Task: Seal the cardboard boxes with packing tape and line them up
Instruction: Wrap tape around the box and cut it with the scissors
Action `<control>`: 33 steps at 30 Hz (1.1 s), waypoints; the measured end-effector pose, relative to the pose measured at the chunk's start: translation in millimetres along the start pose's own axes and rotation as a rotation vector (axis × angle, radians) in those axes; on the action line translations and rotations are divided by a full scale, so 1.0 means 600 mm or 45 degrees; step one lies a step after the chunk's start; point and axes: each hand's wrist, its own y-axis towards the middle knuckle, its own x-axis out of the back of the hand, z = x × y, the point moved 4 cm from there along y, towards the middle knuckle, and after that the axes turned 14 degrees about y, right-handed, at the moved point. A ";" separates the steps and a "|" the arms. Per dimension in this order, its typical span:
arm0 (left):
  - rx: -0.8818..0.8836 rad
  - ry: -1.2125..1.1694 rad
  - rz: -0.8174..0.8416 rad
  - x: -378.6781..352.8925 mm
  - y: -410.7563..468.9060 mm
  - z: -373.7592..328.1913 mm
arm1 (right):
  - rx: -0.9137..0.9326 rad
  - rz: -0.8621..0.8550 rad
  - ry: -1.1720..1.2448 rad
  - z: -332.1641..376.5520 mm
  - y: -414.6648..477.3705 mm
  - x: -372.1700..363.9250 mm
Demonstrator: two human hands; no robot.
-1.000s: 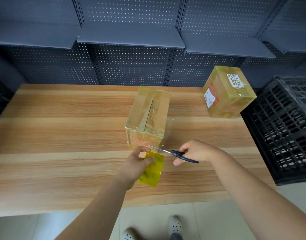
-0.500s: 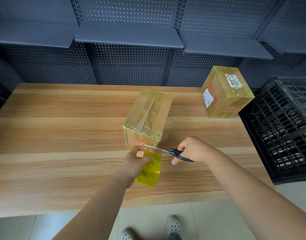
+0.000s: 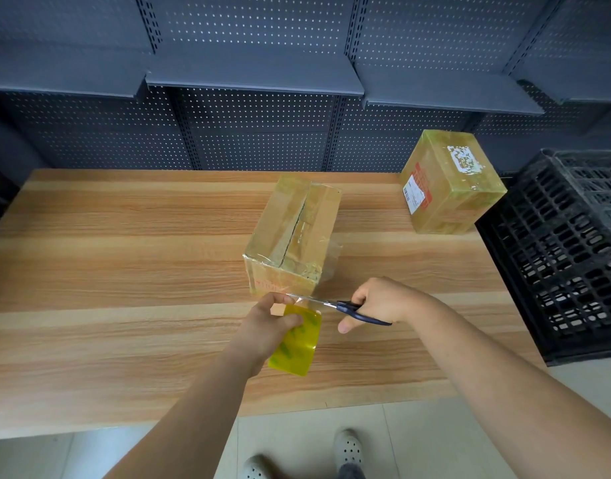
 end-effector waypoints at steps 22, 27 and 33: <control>0.073 0.200 0.033 0.015 -0.014 0.035 | 0.071 -0.194 -0.349 0.019 -0.004 0.045; -0.057 0.082 0.056 0.022 -0.001 0.001 | 0.051 -0.112 -0.357 0.017 -0.009 0.024; -0.126 0.214 0.047 0.031 0.026 -0.031 | 0.029 -0.049 -0.341 0.021 -0.021 0.025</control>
